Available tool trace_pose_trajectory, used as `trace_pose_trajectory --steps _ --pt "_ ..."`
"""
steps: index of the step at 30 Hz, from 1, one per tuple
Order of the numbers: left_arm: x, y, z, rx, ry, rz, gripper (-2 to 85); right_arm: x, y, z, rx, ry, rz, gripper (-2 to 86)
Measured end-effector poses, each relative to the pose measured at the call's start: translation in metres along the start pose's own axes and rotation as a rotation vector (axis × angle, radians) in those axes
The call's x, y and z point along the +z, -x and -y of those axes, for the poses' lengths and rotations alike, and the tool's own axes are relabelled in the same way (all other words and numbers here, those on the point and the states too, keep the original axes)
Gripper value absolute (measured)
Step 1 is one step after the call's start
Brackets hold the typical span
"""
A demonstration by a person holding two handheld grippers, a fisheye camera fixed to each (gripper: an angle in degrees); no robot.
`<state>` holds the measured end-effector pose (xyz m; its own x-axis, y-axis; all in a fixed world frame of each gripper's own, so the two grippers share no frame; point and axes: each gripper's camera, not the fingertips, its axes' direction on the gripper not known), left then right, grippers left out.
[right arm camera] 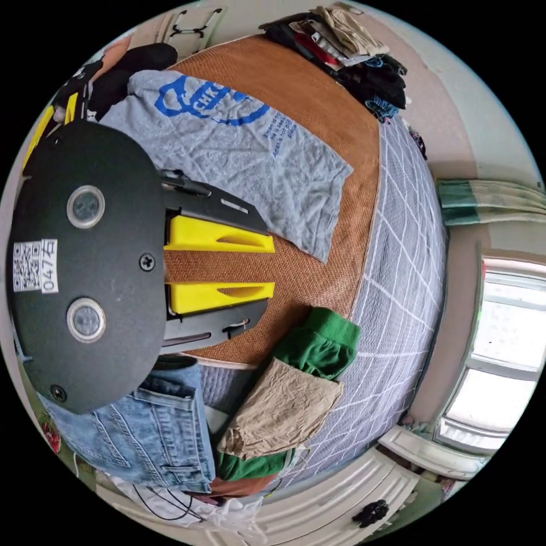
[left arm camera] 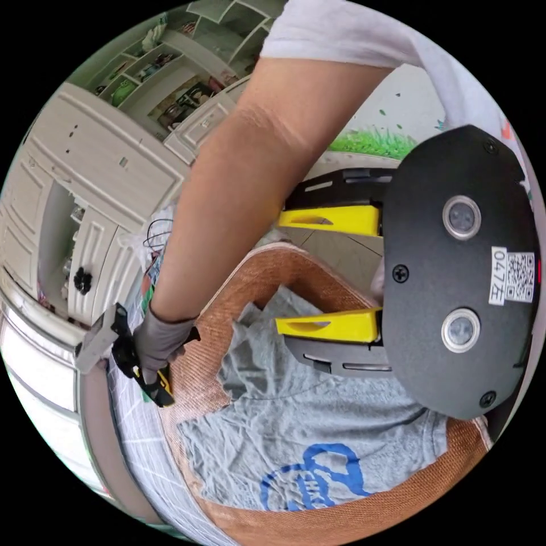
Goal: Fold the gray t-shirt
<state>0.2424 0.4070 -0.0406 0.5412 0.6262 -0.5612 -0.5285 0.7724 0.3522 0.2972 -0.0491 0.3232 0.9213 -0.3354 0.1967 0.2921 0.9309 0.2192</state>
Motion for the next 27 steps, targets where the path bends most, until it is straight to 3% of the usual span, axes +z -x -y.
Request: trace_pose_trajectory --steps 4,8,12,15,18,22,27 --pt "-0.116 0.015 -0.013 -0.015 -0.077 0.027 18.5 -0.036 -0.001 -0.104 0.017 -0.058 0.244 4.1" --pt "-0.229 0.067 -0.006 -0.052 0.029 0.230 15.3 -0.030 0.012 -0.184 -0.042 -0.053 0.316 5.6" --pt "-0.297 0.111 -0.033 -0.117 0.032 0.370 13.8 -0.004 0.018 -0.200 -0.067 -0.035 0.294 5.5" --pt "-0.328 0.140 -0.065 -0.221 0.016 0.427 13.8 0.016 0.030 -0.196 -0.127 0.056 0.393 5.2" --pt "-0.358 0.155 -0.085 -0.295 -0.002 0.472 14.2 -0.002 0.056 -0.193 -0.191 0.069 0.267 4.8" --pt "-0.395 0.155 -0.086 -0.300 -0.026 0.562 14.9 -0.037 0.095 -0.182 -0.288 -0.067 0.048 4.4" --pt "-0.390 0.171 -0.082 -0.316 0.118 0.522 16.3 0.051 0.097 -0.179 -0.249 0.181 -0.144 6.0"
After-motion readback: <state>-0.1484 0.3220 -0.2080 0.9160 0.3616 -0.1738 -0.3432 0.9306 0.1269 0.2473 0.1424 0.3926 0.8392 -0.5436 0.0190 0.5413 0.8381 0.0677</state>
